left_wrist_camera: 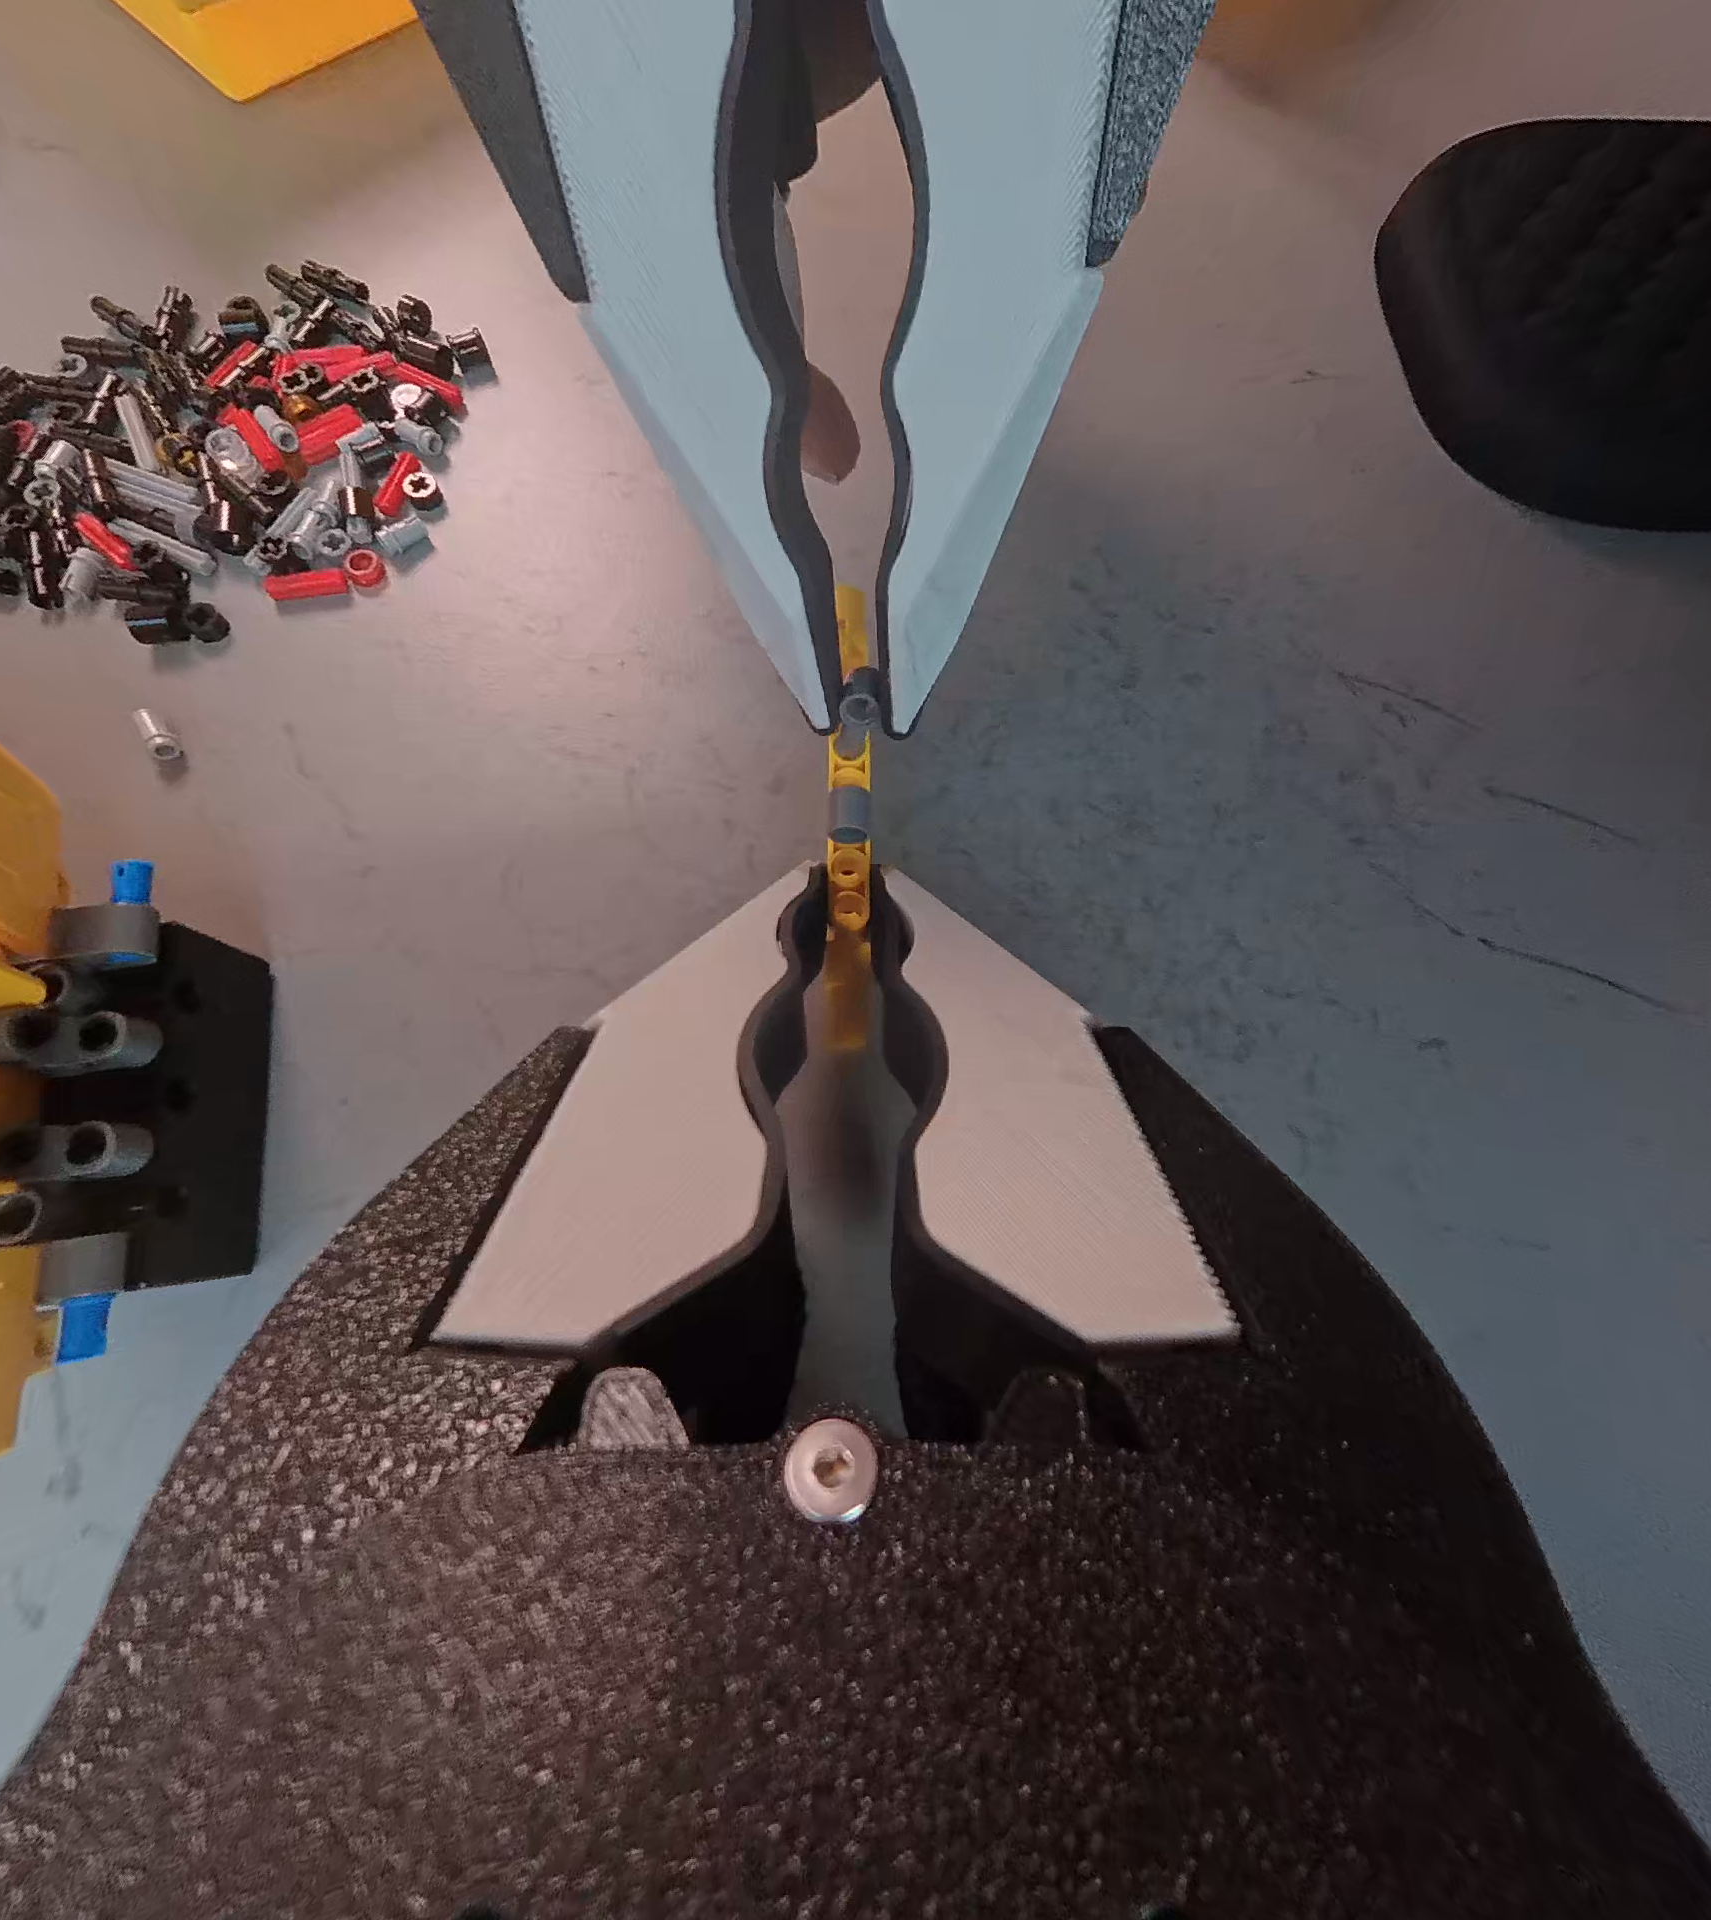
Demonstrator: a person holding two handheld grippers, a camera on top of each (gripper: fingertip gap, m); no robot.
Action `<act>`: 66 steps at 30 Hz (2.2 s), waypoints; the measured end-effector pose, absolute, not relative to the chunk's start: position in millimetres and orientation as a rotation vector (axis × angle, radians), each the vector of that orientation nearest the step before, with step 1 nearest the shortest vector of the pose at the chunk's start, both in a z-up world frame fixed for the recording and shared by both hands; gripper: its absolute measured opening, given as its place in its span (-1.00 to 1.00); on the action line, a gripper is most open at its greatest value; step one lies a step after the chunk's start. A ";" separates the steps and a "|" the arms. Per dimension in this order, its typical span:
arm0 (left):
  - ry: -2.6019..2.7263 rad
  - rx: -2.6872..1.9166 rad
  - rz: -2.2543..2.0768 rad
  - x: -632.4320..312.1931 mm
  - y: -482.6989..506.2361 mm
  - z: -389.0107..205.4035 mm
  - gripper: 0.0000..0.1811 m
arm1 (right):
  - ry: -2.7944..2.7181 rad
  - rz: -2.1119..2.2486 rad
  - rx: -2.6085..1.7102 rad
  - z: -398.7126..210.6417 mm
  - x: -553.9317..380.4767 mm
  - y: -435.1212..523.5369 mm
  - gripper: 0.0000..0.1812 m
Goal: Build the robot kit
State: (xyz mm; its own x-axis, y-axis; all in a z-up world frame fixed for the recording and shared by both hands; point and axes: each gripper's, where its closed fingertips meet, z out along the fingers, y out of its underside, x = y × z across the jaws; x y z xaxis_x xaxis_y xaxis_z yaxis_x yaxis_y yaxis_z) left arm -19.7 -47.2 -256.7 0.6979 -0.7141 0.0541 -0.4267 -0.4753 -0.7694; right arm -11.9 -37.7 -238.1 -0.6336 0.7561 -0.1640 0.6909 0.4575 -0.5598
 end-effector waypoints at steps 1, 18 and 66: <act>0.869 -2.137 -0.479 -19.6 -47.3 -256.7 -0.93 | -2.598 0.909 -1.295 -238.2 -12.0 -38.1 -0.93; 0.864 -2.143 -0.488 -18.7 -49.0 -256.5 -0.93 | -2.772 0.880 -1.385 -239.7 -10.9 -43.1 -0.93; 0.840 -1.757 -0.701 5.0 -73.0 -183.1 -0.94 | -2.322 1.428 -1.156 -168.6 -5.8 -81.2 -0.92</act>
State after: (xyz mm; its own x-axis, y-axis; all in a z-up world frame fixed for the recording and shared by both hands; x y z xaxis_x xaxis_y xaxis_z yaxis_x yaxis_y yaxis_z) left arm 5.0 -73.0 -183.1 0.5870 -0.8066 0.0688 -0.2121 -0.2352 -0.9485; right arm -5.8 -81.2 -168.6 -0.6817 0.6936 -0.2328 0.5206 0.2363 -0.8204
